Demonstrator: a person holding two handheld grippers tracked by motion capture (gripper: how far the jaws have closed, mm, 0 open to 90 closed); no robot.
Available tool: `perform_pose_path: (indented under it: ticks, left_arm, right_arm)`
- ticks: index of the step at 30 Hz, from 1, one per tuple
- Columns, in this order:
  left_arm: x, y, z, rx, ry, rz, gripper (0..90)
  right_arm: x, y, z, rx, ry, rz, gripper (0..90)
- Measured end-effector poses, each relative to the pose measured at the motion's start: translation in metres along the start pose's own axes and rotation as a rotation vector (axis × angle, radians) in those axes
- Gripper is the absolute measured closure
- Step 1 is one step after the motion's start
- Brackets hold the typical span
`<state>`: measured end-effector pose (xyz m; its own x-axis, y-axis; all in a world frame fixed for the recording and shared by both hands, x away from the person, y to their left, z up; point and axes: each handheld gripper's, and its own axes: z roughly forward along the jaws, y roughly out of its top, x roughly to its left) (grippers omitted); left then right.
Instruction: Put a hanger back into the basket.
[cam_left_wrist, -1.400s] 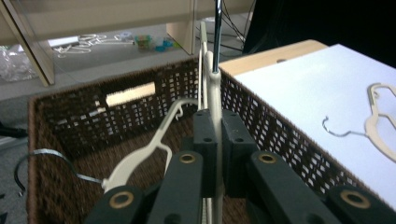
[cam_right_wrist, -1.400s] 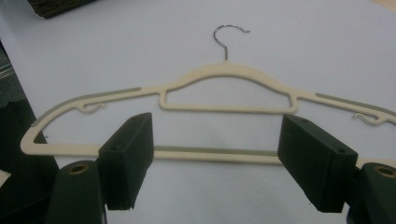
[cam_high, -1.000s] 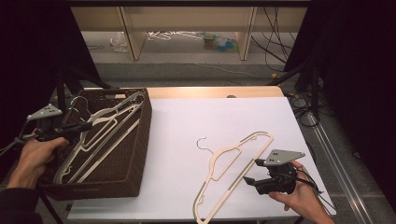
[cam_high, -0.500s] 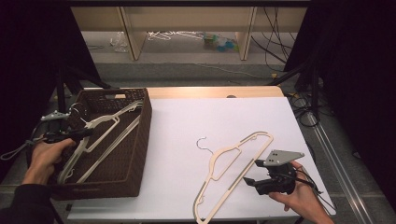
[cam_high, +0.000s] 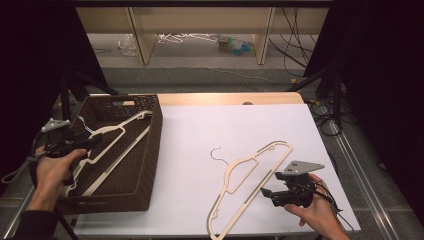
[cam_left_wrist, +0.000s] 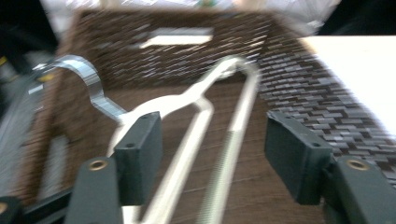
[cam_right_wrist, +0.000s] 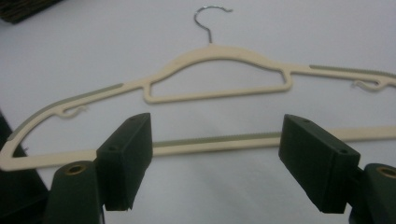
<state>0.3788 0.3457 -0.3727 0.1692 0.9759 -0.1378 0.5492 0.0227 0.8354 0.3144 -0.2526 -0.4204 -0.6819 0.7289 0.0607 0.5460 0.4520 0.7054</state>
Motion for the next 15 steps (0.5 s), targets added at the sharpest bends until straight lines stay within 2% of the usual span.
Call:
perform_pose_path:
  ticks: [1, 2, 3, 4, 5, 6, 8, 9, 10, 11, 12, 13, 15]
  left_arm:
    - [-0.01, 0.0, -0.003, -0.016, -0.03, 0.004, 35.3]
    - [-0.02, 0.0, -0.007, -0.03, -0.064, 0.014, 33.9]
    - [-0.031, 0.0, -0.011, -0.041, -0.094, 0.026, 33.3]
    - [-0.055, -0.001, -0.015, -0.057, -0.153, 0.058, 32.3]
    - [-0.055, -0.001, -0.015, -0.057, -0.153, 0.058, 31.6]
    - [-0.067, -0.003, -0.017, -0.069, -0.18, 0.077, 30.4]
    - [-0.093, -0.006, -0.021, -0.074, -0.256, 0.119, 29.1]
    - [-0.105, -0.008, -0.022, -0.085, -0.278, 0.127, 27.6]
    - [-0.118, -0.011, -0.023, -0.094, -0.302, 0.14, 25.0]
    - [-0.127, -0.013, -0.024, -0.081, -0.317, 0.155, 22.7]
    - [-0.142, -0.018, -0.025, -0.08, -0.353, 0.179, 22.6]
    - [-0.15, -0.021, -0.024, -0.078, -0.377, 0.202, 22.5]
    - [-0.171, -0.032, -0.022, -0.064, -0.439, 0.227, 20.6]
  right_arm:
    - [0.0, 0.0, 0.0, 0.0, 0.0, 0.0, 26.7]
    - [-0.003, -0.003, 0.004, 0.008, -0.036, 0.042, 25.9]
    - [-0.003, -0.004, 0.005, 0.016, -0.045, 0.09, 24.7]
    - [-0.006, -0.006, 0.009, 0.017, -0.051, 0.096, 24.7]
    - [-0.006, -0.006, 0.009, 0.017, -0.051, 0.096, 24.7]
    - [-0.01, -0.009, 0.013, 0.025, -0.079, 0.14, 23.6]
    - [-0.012, -0.01, 0.016, 0.021, -0.096, 0.148, 23.3]
    - [-0.014, -0.011, 0.019, 0.004, -0.102, 0.143, 23.1]
    - [-0.014, -0.011, 0.021, 0.013, -0.107, 0.166, 22.9]
    - [-0.014, -0.01, 0.024, 0.01, -0.103, 0.17, 22.6]
    - [-0.014, -0.01, 0.026, 0.013, -0.107, 0.171, 22.1]
    - [-0.013, -0.009, 0.03, 0.021, -0.111, 0.193, 21.4]
    - [-0.013, -0.009, 0.035, 0.027, -0.125, 0.185, 20.6]
